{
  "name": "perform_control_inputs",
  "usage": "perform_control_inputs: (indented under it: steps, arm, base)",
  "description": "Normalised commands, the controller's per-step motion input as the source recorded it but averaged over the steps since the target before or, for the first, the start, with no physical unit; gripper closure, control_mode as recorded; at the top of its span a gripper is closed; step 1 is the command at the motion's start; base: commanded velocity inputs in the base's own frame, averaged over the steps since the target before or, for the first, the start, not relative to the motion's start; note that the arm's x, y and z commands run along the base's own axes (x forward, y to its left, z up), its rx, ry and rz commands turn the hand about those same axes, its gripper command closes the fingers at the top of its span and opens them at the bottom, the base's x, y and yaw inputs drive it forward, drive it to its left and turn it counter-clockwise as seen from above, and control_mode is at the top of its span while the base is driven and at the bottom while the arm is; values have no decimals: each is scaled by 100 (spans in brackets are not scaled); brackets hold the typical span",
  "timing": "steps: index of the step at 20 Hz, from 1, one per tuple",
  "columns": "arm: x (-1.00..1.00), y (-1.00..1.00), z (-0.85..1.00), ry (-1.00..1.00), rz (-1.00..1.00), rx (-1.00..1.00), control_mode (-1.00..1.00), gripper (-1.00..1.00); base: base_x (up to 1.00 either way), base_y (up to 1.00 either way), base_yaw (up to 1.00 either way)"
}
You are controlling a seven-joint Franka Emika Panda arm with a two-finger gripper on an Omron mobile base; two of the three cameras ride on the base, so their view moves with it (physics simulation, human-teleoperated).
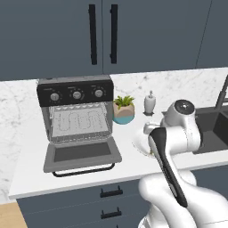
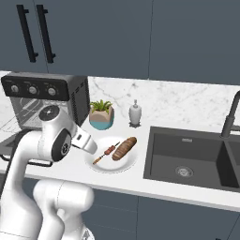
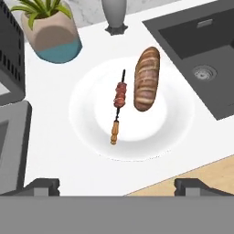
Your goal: Pick up the kebab skewer and baguette bread, and place them inside the toaster oven. Close the toaster oven door and start by setting the timer.
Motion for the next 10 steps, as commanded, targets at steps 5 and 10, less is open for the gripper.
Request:
perform_control_inputs:
  steps: [5, 10]
  arm:
    - [23, 0, -51, 4, 0, 0, -100, -100]
    - [10, -3, -44, 9, 0, 0, -100, -100]
  base:
    - [0, 0, 0]
    - [0, 0, 0]
